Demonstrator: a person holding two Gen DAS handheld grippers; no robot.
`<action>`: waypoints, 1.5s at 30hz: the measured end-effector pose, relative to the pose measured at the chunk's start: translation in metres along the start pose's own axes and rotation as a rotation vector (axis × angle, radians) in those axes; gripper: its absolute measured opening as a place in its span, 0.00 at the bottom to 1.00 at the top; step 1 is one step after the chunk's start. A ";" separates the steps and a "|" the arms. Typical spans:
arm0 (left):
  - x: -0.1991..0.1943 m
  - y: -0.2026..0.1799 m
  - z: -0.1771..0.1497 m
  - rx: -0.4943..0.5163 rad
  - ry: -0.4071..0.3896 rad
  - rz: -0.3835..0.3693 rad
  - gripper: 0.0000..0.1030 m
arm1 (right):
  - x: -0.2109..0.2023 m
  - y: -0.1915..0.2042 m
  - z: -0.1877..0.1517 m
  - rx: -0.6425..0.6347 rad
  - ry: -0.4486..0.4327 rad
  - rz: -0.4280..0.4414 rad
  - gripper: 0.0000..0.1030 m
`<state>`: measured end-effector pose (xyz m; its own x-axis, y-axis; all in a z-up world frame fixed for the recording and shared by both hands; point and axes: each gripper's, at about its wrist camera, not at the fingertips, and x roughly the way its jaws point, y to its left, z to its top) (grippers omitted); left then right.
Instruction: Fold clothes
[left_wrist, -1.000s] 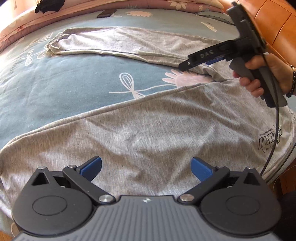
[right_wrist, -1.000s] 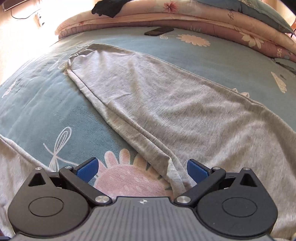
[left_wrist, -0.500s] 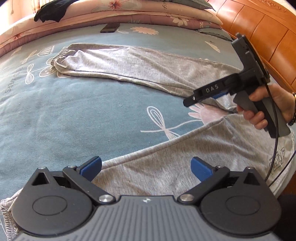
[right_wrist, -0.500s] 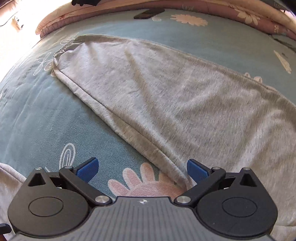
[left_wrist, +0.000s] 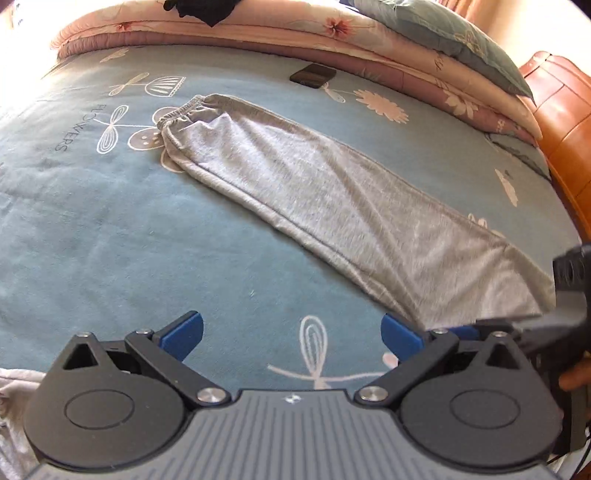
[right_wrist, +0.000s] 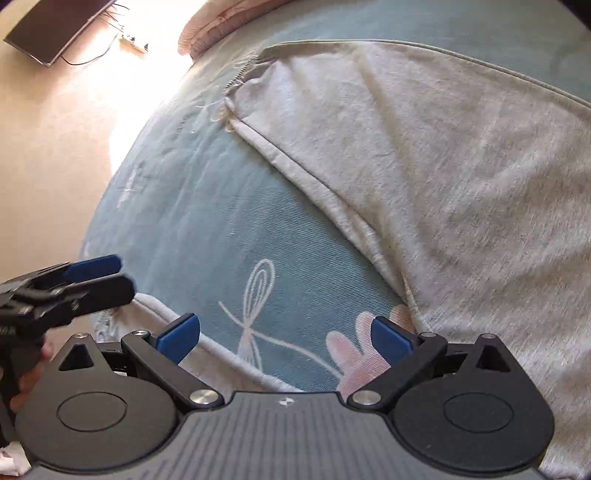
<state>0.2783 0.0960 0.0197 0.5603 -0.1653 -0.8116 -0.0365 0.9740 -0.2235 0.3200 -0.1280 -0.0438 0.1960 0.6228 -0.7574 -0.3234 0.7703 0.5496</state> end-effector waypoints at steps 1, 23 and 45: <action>0.010 -0.003 0.009 0.006 -0.014 -0.014 0.99 | -0.009 0.000 -0.003 -0.009 -0.007 0.034 1.00; 0.123 0.047 0.074 0.301 0.104 -0.031 0.97 | 0.002 0.015 0.020 -0.088 -0.161 -0.176 0.91; 0.182 0.048 0.116 0.397 0.084 -0.126 0.98 | 0.086 0.046 0.053 -0.584 -0.025 -0.387 0.03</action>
<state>0.4745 0.1305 -0.0766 0.4696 -0.2833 -0.8362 0.3586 0.9267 -0.1126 0.3713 -0.0312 -0.0651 0.4166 0.3274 -0.8481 -0.6691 0.7419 -0.0423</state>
